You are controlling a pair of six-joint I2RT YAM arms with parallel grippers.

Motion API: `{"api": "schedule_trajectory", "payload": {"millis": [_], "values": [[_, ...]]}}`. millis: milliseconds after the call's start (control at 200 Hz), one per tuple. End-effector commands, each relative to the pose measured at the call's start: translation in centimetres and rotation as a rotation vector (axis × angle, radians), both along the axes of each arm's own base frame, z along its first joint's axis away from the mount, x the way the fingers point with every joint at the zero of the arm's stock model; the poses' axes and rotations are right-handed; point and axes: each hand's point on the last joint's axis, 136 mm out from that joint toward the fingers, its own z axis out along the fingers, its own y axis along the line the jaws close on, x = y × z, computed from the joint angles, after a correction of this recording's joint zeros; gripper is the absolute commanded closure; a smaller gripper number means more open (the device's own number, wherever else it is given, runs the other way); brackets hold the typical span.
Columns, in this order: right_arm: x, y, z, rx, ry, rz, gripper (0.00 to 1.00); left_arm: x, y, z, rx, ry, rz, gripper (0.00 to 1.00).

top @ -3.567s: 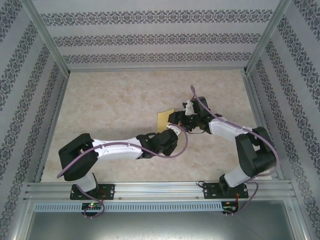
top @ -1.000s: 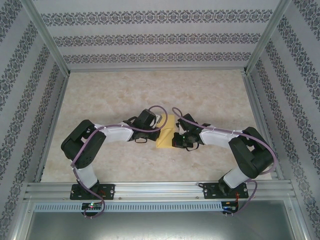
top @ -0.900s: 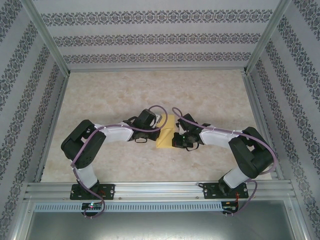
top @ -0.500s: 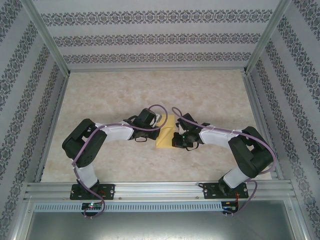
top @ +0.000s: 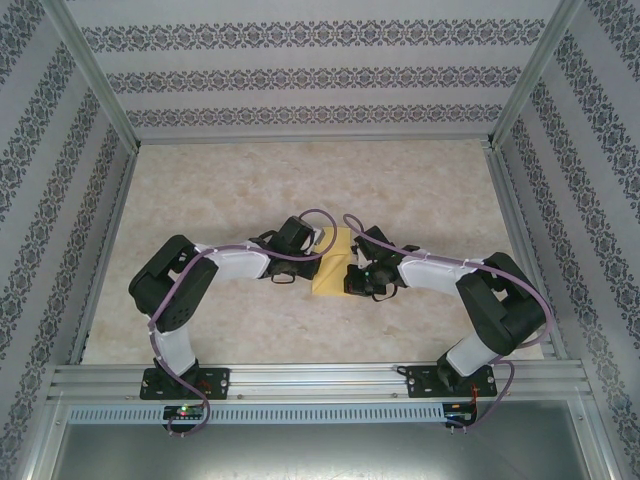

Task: Fold a paper plane with a square sheet of paper (fold left side to right side)
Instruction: Fold the triangle a second time at the center of the table.

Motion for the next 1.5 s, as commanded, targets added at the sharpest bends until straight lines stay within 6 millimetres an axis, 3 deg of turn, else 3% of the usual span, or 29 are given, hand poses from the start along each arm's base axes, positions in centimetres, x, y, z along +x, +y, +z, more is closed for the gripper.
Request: {"api": "schedule_trajectory", "payload": {"millis": [0,345,540,899,1029,1249,1494], "values": [[-1.3,-1.3,-1.8,-0.091,0.052,0.016,1.0,0.5,0.6,-0.7,0.029,0.008,0.001,1.0],[-1.3,-1.3,-1.9,-0.096,0.052,0.018,1.0,0.5,0.7,0.8,0.019,-0.016,-0.002,1.0],[-1.0,-0.7,-1.4,-0.066,0.039,0.026,1.0,0.3,0.7,0.0,0.025,0.004,-0.007,1.0],[2.6,2.1,5.3,0.228,-0.159,-0.01,1.0,-0.2,0.8,-0.9,0.029,0.032,-0.009,1.0],[4.5,3.8,6.7,0.377,-0.208,-0.036,1.0,-0.2,0.8,-0.9,0.027,0.032,-0.01,1.0],[6.2,5.2,6.1,0.409,-0.207,-0.039,1.0,-0.2,0.7,-0.8,0.026,0.033,-0.012,1.0],[6.5,5.8,4.3,0.393,-0.177,-0.027,1.0,-0.2,0.7,-0.7,0.025,0.032,-0.012,1.0]]}}
